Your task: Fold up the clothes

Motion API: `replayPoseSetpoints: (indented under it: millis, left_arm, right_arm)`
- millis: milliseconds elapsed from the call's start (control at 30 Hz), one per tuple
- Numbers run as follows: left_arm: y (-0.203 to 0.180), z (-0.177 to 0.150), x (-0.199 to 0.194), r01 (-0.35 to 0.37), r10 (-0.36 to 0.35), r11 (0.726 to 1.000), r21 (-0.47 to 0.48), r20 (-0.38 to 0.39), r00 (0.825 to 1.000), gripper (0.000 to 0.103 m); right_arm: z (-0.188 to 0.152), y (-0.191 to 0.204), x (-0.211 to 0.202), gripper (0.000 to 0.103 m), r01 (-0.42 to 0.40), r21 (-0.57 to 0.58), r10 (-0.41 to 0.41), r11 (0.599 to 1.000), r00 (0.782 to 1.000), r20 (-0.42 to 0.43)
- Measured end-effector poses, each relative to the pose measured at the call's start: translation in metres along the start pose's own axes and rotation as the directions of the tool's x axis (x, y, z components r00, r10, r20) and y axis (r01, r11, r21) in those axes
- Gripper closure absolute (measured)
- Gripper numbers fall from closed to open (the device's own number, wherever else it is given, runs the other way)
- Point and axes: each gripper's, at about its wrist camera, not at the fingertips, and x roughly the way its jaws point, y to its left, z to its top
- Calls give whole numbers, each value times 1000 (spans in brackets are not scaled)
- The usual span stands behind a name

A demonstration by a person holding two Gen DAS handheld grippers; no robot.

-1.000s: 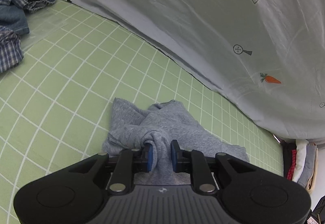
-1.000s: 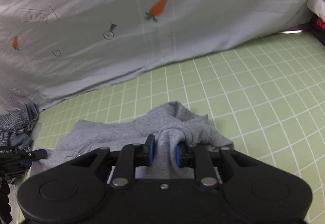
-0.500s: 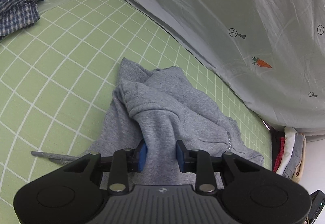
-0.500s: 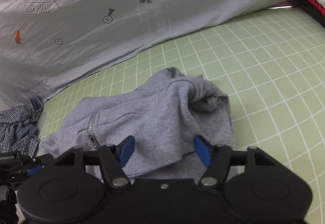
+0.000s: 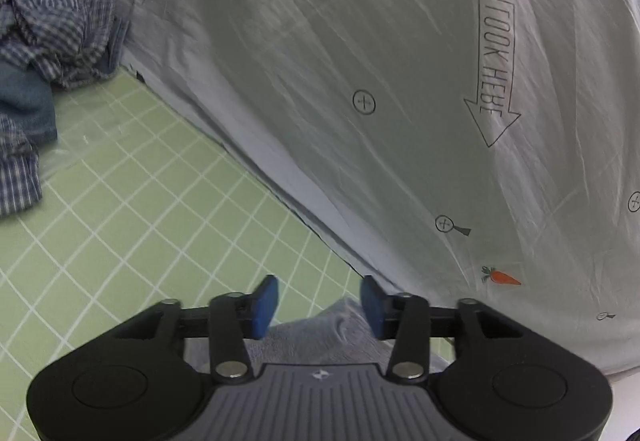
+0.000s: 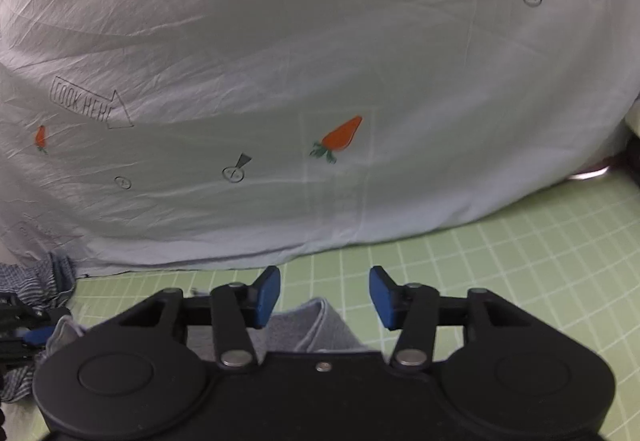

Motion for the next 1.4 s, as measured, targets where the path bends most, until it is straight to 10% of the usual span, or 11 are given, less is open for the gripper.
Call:
replayPoseSetpoints:
  millis: [100,233,533,1000,1100,1167,1267,1400]
  left_arm:
    - [1,-12,-3,-48,52,991,126,-34,998,15]
    - [16,-51,8,-123,164,960,253,-149,975,13]
    - [56,-92,28,-132,201,965,225,-316,927,9]
    - [47,-98,43,-81,129,982,170,-291,948,2]
    - [36,-104,45,-38,78,991,131,-312,947,16]
    - [25,-112,43,-66,115,984,168,-298,948,32]
    - [23,-117,32,-41,75,992,119,-298,952,60]
    - [7,-125,-4,23,20,989,147,-288,957,67]
  right_arm:
    - [-12,-5,-5,17,27,-13,-27,1000,1000,-10]
    - [-54,-15,3,15,45,-19,-47,999,987,-155]
    - [-112,-38,26,5,60,41,-42,997,936,-349]
    - [-110,-37,64,0,-23,218,104,976,923,-371]
    - [-112,-24,68,0,-80,246,171,966,910,-378]
    - [-114,-11,66,5,-98,194,169,976,904,-394]
    - [-114,1,59,46,-132,142,179,981,900,-398]
    - [-113,-8,26,65,-174,222,244,959,907,-342]
